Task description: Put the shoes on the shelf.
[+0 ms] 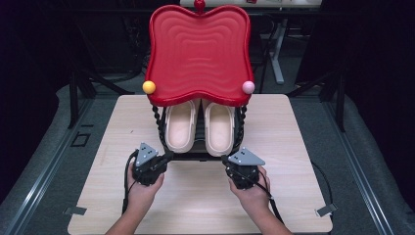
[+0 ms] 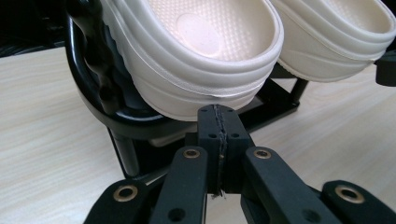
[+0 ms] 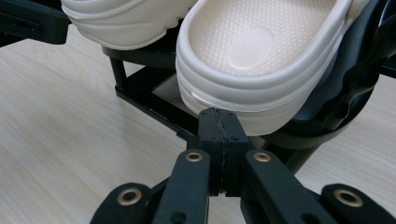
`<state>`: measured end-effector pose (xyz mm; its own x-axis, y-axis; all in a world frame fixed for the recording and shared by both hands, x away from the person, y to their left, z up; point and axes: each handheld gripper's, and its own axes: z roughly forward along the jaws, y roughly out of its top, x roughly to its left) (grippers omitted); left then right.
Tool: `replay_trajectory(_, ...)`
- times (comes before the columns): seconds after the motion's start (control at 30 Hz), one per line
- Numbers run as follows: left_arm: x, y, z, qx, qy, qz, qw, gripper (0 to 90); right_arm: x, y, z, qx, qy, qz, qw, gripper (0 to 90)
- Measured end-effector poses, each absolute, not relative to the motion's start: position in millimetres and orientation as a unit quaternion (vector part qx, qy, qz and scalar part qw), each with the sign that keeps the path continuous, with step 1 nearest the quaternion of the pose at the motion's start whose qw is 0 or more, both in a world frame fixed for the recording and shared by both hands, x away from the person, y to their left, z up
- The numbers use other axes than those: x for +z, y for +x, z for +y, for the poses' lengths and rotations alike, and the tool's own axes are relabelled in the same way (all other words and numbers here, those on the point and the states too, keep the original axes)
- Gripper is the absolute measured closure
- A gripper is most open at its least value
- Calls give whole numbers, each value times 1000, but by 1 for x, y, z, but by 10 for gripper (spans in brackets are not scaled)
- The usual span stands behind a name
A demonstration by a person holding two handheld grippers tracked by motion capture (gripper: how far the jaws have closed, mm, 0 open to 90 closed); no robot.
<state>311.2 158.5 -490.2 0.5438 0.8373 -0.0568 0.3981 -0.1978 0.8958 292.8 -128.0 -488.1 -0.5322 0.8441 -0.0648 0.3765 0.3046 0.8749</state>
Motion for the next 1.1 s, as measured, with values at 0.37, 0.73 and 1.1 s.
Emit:
replay_trajectory(0.37,-488,328,151,226,739,422,474,897,-483,309,-129,435,413,752,273,900)
replay_trajectory(0.73,-491,338,139,221,742,424,470,897,-487,323,-119,434,414,752,275,900)
replay_trajectory(1.1,-494,346,131,219,743,429,465,897,-489,332,-116,439,422,747,267,900)
